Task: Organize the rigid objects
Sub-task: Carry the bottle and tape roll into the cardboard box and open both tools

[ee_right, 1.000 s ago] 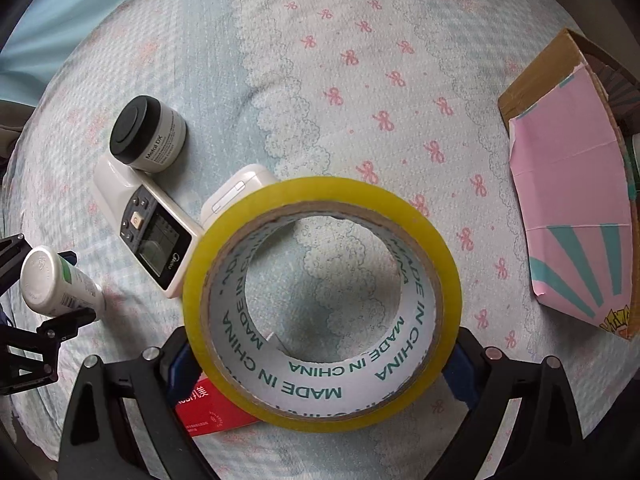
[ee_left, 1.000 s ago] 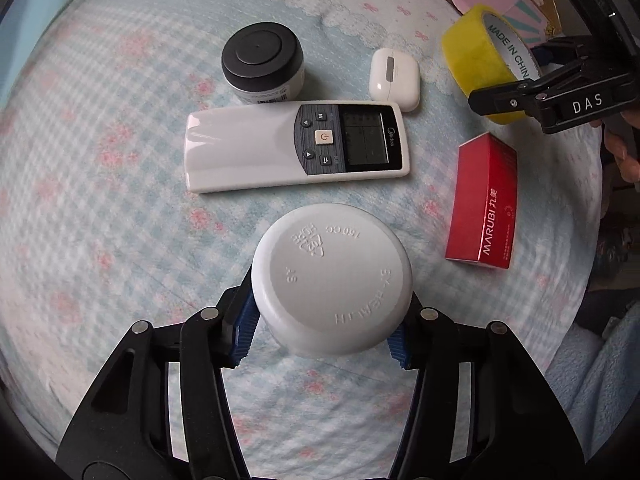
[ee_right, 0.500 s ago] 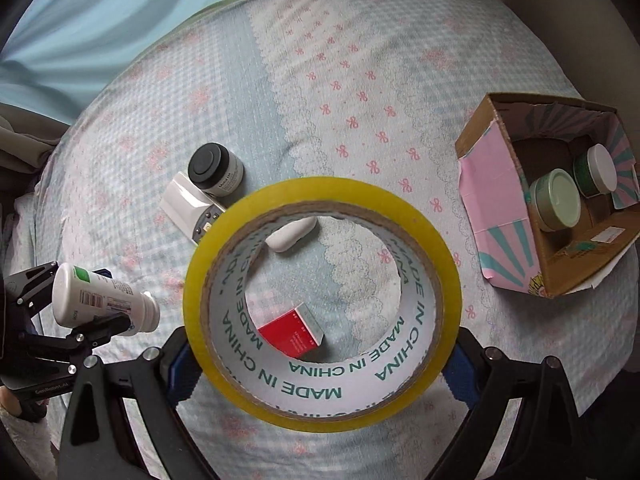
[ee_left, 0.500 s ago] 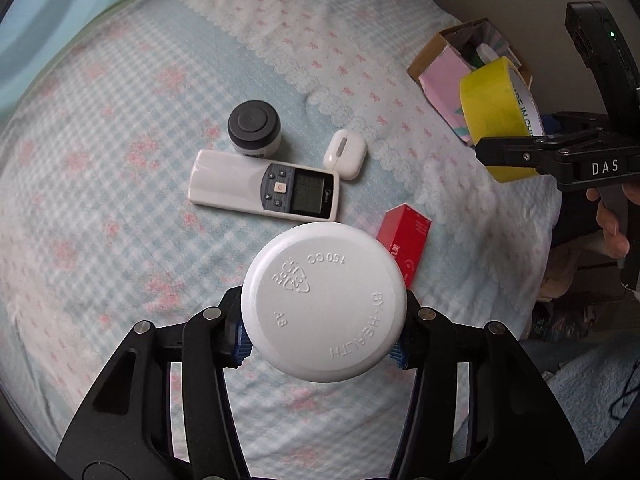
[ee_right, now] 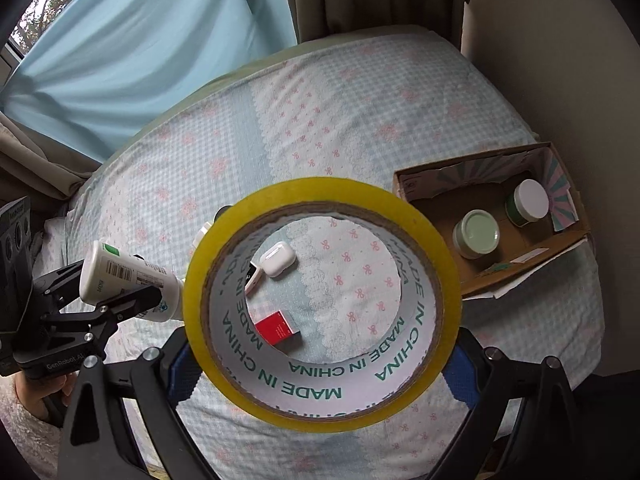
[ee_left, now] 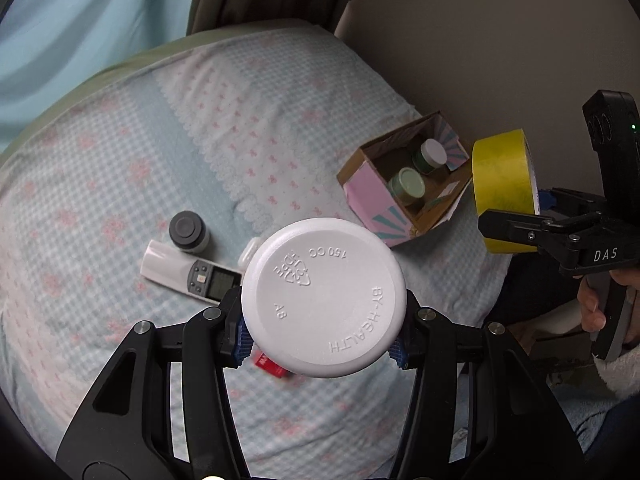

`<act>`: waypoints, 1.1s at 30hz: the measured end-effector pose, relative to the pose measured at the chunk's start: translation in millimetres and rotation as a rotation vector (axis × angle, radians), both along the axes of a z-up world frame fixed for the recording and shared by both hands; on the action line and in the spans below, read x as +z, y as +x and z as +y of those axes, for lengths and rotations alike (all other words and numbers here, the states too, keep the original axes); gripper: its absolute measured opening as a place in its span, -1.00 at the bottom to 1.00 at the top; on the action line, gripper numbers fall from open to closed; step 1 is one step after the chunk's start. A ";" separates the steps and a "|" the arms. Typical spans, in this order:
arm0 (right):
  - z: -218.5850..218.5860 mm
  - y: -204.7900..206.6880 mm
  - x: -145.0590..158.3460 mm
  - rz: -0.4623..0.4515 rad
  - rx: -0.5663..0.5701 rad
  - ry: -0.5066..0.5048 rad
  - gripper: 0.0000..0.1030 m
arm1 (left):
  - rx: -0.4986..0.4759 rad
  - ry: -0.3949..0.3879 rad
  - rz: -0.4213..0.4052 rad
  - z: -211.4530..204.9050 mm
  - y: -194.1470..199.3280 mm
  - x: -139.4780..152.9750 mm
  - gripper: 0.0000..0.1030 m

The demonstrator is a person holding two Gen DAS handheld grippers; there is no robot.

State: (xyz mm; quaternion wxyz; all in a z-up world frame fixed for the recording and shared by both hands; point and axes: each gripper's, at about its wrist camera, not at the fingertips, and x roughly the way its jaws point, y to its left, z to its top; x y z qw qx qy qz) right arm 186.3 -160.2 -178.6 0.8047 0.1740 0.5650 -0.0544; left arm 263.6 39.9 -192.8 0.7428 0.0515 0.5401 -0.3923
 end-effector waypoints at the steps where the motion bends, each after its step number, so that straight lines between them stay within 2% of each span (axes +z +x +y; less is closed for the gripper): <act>1: -9.5 -4.9 4.2 -0.006 -0.006 -0.002 0.86 | 0.004 -0.009 -0.004 -8.4 -2.1 4.5 -0.07; 8: -87.1 -32.9 13.9 -0.034 -0.022 -0.008 0.86 | 0.056 -0.053 0.001 -81.6 -15.2 23.8 -0.07; 13: -153.1 -37.1 9.3 -0.023 -0.035 -0.003 0.86 | 0.075 -0.065 0.039 -148.4 -22.3 17.8 -0.07; 18: -216.9 -32.7 -15.4 0.018 -0.049 0.007 0.86 | 0.099 -0.049 0.091 -211.9 -27.1 -10.3 -0.07; 24: -276.3 -22.4 -60.6 0.069 -0.048 0.046 0.86 | 0.139 0.008 0.152 -262.8 -24.7 -55.1 -0.08; 29: -300.1 -2.3 -109.6 0.108 0.008 0.067 0.86 | 0.173 0.088 0.169 -286.3 -18.8 -91.6 -0.08; 33: -298.2 12.8 -142.9 0.088 0.092 0.033 0.86 | 0.198 0.146 0.186 -300.2 -18.1 -120.5 -0.08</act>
